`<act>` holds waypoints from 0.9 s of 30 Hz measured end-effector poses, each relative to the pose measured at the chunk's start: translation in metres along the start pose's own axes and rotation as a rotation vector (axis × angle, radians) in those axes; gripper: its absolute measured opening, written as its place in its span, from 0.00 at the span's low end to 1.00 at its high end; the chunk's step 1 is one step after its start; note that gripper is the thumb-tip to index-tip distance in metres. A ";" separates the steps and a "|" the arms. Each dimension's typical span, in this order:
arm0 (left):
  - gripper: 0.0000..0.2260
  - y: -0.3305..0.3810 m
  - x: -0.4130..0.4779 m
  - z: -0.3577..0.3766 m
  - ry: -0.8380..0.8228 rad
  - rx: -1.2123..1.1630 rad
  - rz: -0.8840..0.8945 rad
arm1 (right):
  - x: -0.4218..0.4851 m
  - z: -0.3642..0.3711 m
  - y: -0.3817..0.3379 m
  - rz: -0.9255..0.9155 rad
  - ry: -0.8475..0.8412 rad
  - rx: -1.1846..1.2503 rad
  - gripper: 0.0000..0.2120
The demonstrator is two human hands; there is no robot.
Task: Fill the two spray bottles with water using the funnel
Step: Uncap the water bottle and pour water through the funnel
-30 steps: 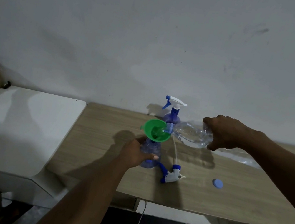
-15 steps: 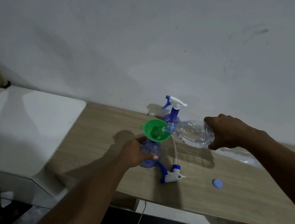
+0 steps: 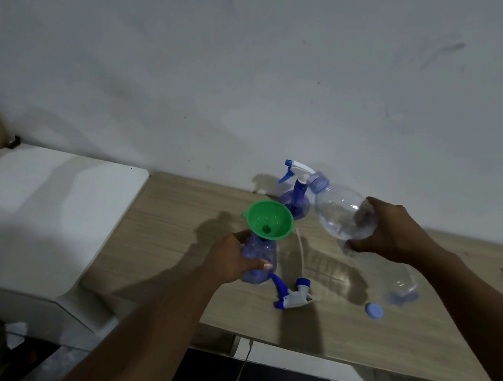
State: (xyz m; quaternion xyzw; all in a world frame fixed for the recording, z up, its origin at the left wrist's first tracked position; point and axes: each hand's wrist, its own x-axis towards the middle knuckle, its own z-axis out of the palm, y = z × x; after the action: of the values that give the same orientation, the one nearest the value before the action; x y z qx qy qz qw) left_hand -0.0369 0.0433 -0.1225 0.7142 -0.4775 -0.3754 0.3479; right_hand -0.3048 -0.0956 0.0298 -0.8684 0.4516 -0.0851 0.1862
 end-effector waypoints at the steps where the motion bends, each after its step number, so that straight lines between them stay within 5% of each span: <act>1: 0.29 0.000 0.000 0.000 -0.003 -0.006 -0.006 | -0.002 0.001 0.003 0.015 0.046 0.069 0.25; 14: 0.25 0.003 -0.002 0.000 -0.009 -0.017 -0.006 | -0.016 0.048 0.030 0.311 0.483 0.616 0.34; 22: 0.26 0.006 -0.005 -0.002 -0.022 -0.006 0.001 | -0.032 0.054 0.033 0.376 0.390 0.646 0.36; 27: 0.25 0.005 -0.006 -0.003 -0.014 -0.019 -0.013 | -0.063 0.061 0.016 0.594 0.228 0.526 0.45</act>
State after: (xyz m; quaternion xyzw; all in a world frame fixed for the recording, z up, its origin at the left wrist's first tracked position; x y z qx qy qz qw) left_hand -0.0379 0.0478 -0.1159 0.7114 -0.4717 -0.3871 0.3487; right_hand -0.3334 -0.0376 -0.0313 -0.6080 0.6634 -0.2357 0.3670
